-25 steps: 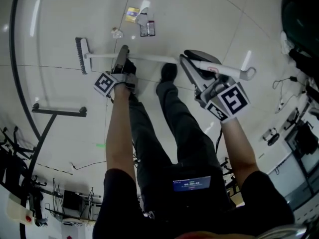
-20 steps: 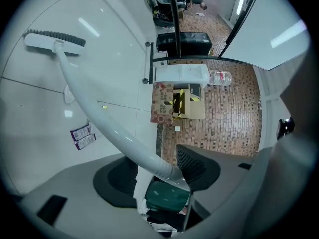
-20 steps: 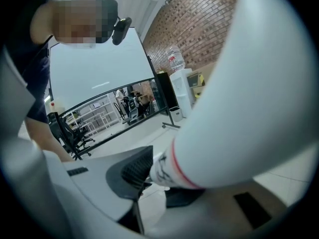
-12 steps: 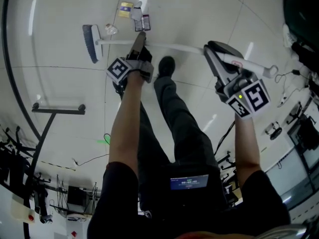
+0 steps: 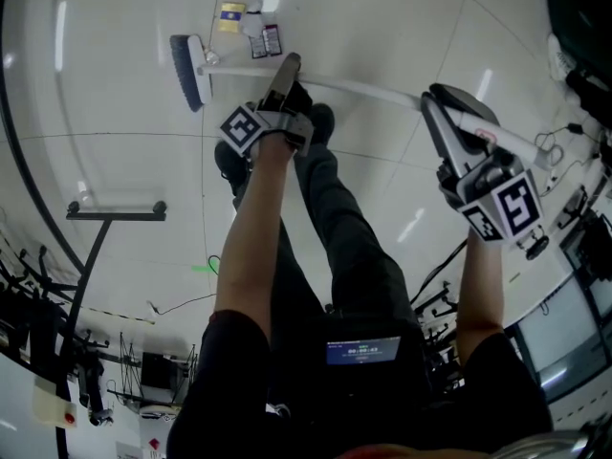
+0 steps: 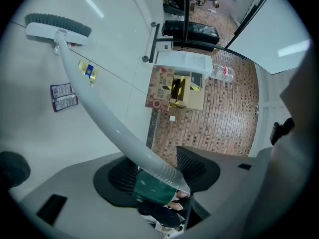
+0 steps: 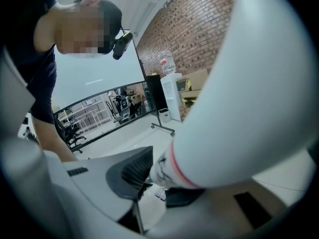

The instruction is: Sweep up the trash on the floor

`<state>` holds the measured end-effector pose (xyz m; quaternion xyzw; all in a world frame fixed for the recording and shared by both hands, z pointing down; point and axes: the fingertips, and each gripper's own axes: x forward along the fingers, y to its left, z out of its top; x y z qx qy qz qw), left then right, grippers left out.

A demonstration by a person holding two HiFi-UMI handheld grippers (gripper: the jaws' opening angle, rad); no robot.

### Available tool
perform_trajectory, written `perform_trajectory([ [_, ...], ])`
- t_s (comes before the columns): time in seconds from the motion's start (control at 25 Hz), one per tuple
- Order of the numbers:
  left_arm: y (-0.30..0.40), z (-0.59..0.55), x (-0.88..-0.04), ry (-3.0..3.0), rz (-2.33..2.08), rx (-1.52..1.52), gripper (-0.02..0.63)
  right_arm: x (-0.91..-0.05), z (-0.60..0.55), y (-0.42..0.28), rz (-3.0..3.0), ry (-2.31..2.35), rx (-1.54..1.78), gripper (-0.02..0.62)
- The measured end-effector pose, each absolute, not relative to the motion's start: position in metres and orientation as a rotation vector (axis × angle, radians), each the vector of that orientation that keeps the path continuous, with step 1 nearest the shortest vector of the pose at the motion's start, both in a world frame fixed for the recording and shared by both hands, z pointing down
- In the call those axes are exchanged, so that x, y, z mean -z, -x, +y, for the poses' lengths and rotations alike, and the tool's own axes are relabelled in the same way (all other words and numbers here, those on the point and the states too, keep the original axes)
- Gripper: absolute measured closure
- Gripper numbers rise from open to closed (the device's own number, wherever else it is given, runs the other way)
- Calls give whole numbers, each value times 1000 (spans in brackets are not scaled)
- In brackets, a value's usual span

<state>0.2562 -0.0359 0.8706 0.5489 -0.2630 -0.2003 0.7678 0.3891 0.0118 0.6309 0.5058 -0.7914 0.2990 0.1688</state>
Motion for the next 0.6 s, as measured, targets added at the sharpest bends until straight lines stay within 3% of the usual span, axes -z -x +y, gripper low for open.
perform_trajectory([
  [0.6,-291,-38,-825,-1178,-474,531,365,-570,4,-391,-2273,-1306,-575,505],
])
